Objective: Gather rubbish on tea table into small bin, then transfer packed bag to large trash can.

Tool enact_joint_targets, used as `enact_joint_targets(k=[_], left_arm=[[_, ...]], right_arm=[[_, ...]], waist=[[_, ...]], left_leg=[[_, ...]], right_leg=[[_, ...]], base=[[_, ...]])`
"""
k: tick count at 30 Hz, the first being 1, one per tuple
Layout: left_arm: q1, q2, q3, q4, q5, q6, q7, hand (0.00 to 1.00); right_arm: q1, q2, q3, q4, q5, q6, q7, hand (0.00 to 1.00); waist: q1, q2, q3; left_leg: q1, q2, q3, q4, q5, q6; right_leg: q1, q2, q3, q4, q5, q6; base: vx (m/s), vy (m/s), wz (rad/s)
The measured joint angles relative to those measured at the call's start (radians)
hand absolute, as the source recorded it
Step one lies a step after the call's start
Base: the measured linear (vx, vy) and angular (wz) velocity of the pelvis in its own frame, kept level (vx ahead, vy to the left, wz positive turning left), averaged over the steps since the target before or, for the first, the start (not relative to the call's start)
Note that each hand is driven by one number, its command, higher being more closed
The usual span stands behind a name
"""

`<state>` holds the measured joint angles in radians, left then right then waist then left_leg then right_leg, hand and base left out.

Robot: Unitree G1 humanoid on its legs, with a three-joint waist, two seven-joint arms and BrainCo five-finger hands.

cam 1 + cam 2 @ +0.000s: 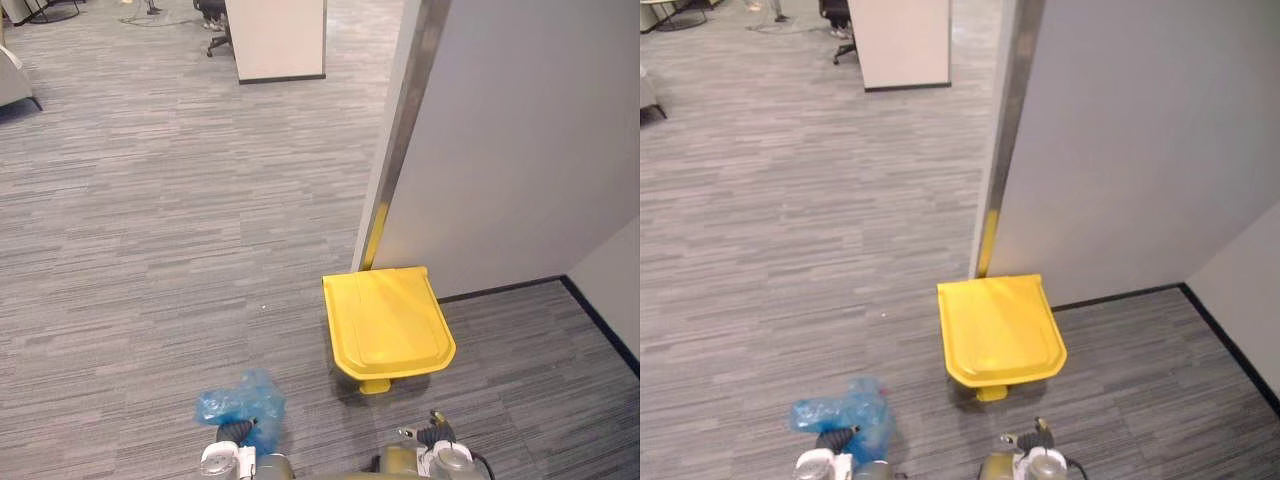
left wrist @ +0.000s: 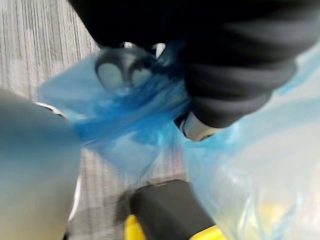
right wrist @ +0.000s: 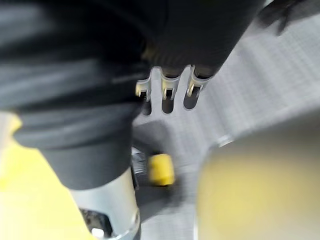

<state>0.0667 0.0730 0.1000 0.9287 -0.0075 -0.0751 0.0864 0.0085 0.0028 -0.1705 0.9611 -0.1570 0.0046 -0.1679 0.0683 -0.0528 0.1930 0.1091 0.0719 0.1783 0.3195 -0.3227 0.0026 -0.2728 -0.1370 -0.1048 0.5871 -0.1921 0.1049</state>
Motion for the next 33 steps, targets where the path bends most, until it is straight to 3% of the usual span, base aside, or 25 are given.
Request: enact_joint_targets(k=[3, 4, 5, 8, 10, 11, 13, 16, 24, 28, 33], left_arm=[[-0.006, 0.001, -0.001, 0.005, -0.002, 0.0, 0.001, 1.0], [-0.013, 0.002, 0.0, 0.001, -0.007, -0.005, 0.003, 1.0], [-0.037, -0.007, 0.001, 0.004, -0.014, -0.006, 0.005, 1.0], [-0.086, -0.018, -0.003, 0.0, -0.015, -0.006, 0.003, 1.0], [-0.094, -0.019, -0.012, -0.009, -0.014, -0.007, 0.001, 1.0], [-0.098, -0.018, -0.011, -0.016, -0.014, -0.007, 0.001, 1.0], [-0.117, -0.018, -0.009, -0.015, -0.013, -0.005, 0.003, 1.0], [-0.116, -0.015, -0.01, -0.011, -0.014, 0.004, 0.009, 1.0], [-0.137, -0.013, -0.032, -0.056, -0.014, 0.001, 0.018, 1.0], [-0.123, -0.011, -0.049, -0.054, -0.014, 0.002, 0.017, 1.0], [-0.102, -0.017, -0.055, -0.052, -0.015, 0.001, 0.015, 1.0]], right_arm=[[-0.021, -0.001, -0.003, -0.002, -0.001, 0.003, -0.002, 0.0], [-0.017, -0.001, -0.002, 0.0, -0.001, 0.01, -0.005, 0.0], [-0.049, -0.002, -0.003, 0.0, -0.002, 0.012, -0.007, 0.0], [-0.08, -0.008, -0.013, -0.01, -0.002, 0.014, -0.009, 0.0], [-0.076, -0.01, -0.012, -0.012, -0.001, 0.012, -0.009, 0.0], [-0.075, -0.013, -0.013, -0.015, -0.001, 0.009, -0.009, 0.0], [-0.072, -0.011, -0.014, -0.034, 0.001, 0.009, -0.009, 0.0], [-0.073, -0.013, -0.015, -0.047, 0.002, 0.011, -0.009, 0.0], [-0.068, -0.022, -0.01, -0.08, 0.001, 0.009, -0.023, 0.0], [-0.062, -0.016, -0.009, -0.08, 0.001, 0.01, -0.029, 0.0], [-0.049, -0.006, 0.003, -0.072, 0.0, 0.01, -0.028, 0.0]], waist=[[-0.006, 0.001, 0.016], [0.009, -0.014, 0.02], [0.019, 0.023, 0.071], [0.011, 0.022, 0.127], [0.01, 0.029, 0.12], [0.011, 0.029, 0.115], [0.009, 0.033, 0.113], [0.016, 0.034, 0.114], [0.017, 0.058, 0.111], [0.02, 0.058, 0.108], [0.023, 0.041, 0.1]], left_leg=[[0.022, 0.006, 0.008, 0.02, -0.025, -0.011], [0.036, -0.005, 0.017, 0.034, -0.037, -0.044], [0.033, 0.019, 0.003, 0.074, -0.051, -0.06], [0.048, 0.006, -0.032, 0.123, -0.067, -0.069], [0.004, 0.031, -0.11, 0.211, -0.127, -0.061], [-0.035, 0.047, -0.162, 0.255, -0.183, -0.078], [-0.123, 0.076, -0.21, 0.34, -0.231, -0.1], [-0.195, 0.102, -0.245, 0.383, -0.249, -0.109], [-0.264, 0.115, -0.288, 0.384, -0.223, -0.133], [-0.209, 0.115, -0.252, 0.334, -0.197, -0.145], [-0.105, 0.08, -0.186, 0.242, -0.146, -0.14]], right_leg=[[-0.014, 0.02, -0.064, -0.207, 0.135, -0.023], [0.056, 0.02, -0.084, -0.305, 0.232, -0.077], [0.058, 0.035, -0.087, -0.261, 0.242, -0.119], [0.024, 0.013, -0.067, -0.089, 0.122, -0.116], [0.007, 0.024, -0.074, -0.01, 0.047, -0.107], [-0.028, 0.031, -0.089, 0.042, 0.005, -0.111], [-0.077, 0.036, -0.135, 0.085, -0.019, -0.119], [-0.12, 0.055, -0.162, 0.098, -0.024, -0.123], [-0.146, 0.061, -0.182, 0.084, -0.018, -0.132], [-0.118, 0.067, -0.159, 0.063, -0.001, -0.153], [-0.072, 0.068, -0.093, 0.021, 0.048, -0.147]], base=[[0.3, -0.058, 0.01], [0.3, -0.054, -0.27], [0.25, -0.046, -0.3], [0.15, -0.081, 0.13], [0.1, -0.103, 0.54], [0.07, -0.098, 0.6], [0.05, -0.091, 0.56], [0.07, -0.059, 0.26], [0.03, -0.045, 0.19], [-0.01, -0.03, -0.12], [-0.09, -0.025, -0.33]])
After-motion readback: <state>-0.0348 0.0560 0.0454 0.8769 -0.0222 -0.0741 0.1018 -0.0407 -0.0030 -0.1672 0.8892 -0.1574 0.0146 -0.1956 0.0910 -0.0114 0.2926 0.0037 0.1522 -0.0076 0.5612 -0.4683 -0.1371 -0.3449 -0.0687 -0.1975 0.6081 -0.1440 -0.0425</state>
